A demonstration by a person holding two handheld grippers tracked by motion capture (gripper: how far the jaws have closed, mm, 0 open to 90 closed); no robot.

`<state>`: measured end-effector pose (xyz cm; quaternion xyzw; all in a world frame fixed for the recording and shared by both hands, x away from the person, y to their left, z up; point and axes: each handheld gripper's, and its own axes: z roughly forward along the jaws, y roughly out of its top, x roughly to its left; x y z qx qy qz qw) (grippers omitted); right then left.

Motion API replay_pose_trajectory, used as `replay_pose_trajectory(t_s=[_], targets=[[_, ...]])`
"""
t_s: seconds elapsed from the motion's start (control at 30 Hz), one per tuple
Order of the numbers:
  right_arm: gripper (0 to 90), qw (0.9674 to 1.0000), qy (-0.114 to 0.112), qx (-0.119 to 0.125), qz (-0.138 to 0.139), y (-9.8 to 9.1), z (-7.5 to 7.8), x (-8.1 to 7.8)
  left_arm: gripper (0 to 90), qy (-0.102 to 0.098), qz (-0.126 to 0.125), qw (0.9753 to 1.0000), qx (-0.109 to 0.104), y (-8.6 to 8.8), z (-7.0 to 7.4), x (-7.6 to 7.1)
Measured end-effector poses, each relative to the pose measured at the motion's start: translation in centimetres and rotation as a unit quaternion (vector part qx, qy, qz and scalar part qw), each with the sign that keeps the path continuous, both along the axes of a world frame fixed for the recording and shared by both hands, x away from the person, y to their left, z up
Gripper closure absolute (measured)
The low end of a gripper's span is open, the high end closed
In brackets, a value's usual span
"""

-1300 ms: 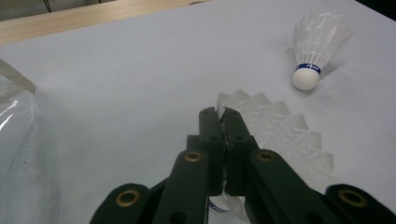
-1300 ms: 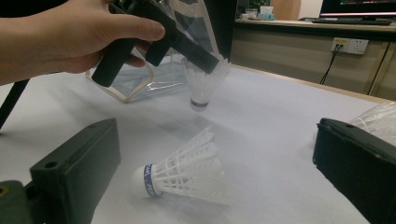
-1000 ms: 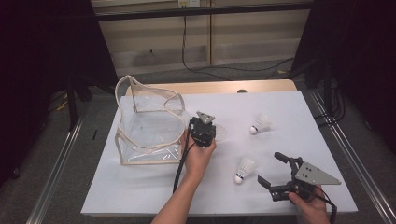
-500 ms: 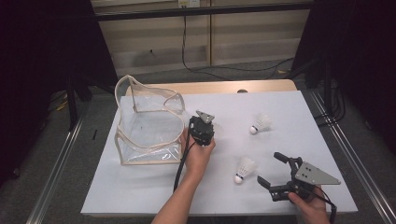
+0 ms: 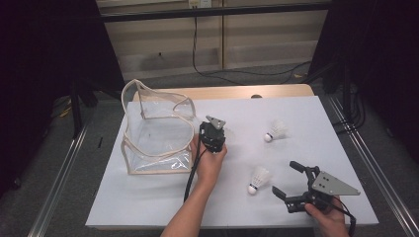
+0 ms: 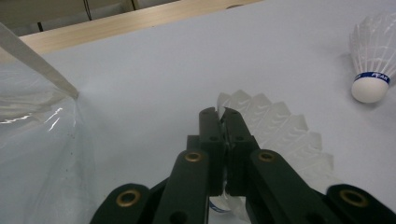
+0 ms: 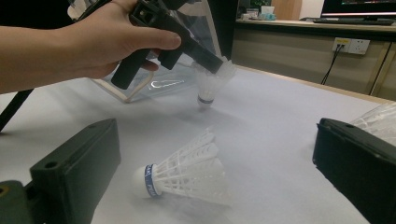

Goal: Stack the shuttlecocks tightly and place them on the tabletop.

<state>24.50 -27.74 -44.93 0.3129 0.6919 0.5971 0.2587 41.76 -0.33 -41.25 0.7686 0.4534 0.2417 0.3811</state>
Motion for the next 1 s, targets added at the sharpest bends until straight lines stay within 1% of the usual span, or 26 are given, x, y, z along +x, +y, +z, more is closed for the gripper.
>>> replay_pose_trajectory(t_s=[0.07, 0.13, 0.2, 0.3, 0.33, 0.47, 0.53, 0.57, 0.6, 0.67, 0.73, 0.83, 0.93, 1.0], targets=[[0.3, 1.0000, 0.000, 0.001, 0.000, 0.01, 0.01, -0.01, 88.9, 0.000, 0.001, 1.0000, 0.000, 0.05, -0.03, 0.10], [0.3, 1.0000, -0.001, 0.000, 0.001, 0.01, 0.00, -0.01, 88.9, 0.001, 0.002, 1.0000, 0.009, 0.02, -0.02, 0.27], [0.3, 1.0000, 0.000, 0.000, 0.001, 0.03, 0.01, -0.03, 88.9, -0.003, 0.004, 1.0000, 0.005, 0.03, 0.16, 0.36], [0.3, 1.0000, 0.001, 0.000, 0.002, 0.06, 0.02, -0.04, 88.9, -0.005, 0.008, 0.9999, 0.004, 0.04, 0.39, 0.55], [0.3, 1.0000, 0.000, -0.002, 0.002, 0.04, 0.01, -0.03, 88.8, -0.002, 0.009, 1.0000, 0.003, 0.08, 0.39, 0.60], [0.3, 1.0000, -0.001, -0.001, 0.002, 0.06, 0.00, 0.00, 88.8, -0.003, 0.009, 0.9998, 0.016, 0.02, 0.20, 0.65], [0.3, 1.0000, -0.001, -0.001, 0.002, 0.08, 0.00, -0.01, 88.7, -0.001, 0.013, 0.9998, 0.015, -0.05, 0.07, 0.67], [0.3, 1.0000, 0.000, -0.002, 0.001, 0.09, 0.01, -0.04, 88.7, -0.001, 0.012, 0.9997, 0.020, -0.03, 0.06, 0.69], [0.4, 1.0000, 0.000, -0.001, 0.002, 0.10, 0.01, -0.04, 88.7, 0.001, 0.015, 0.9997, 0.018, 0.01, 0.05, 0.69], [0.3, 1.0000, 0.001, -0.001, 0.001, 0.09, 0.01, -0.07, 88.8, -0.003, 0.015, 0.9997, 0.018, 0.01, 0.08, 0.68], [0.4, 1.0000, 0.000, -0.001, 0.002, 0.07, 0.00, -0.06, 88.8, -0.007, 0.018, 0.9995, 0.024, 0.08, 0.13, 0.67], [0.4, 1.0000, 0.000, -0.001, 0.002, 0.07, 0.02, -0.06, 88.7, -0.011, 0.020, 0.9994, 0.025, 0.13, 0.09, 0.72], [0.3, 1.0000, 0.000, -0.001, 0.002, 0.08, 0.03, -0.07, 88.7, -0.007, 0.020, 0.9992, 0.032, 0.09, 0.00, 0.77], [0.3, 1.0000, 0.000, 0.000, 0.003, 0.08, 0.02, -0.05, 88.7, -0.008, 0.023, 0.9990, 0.037, 0.02, -0.09, 0.79]])
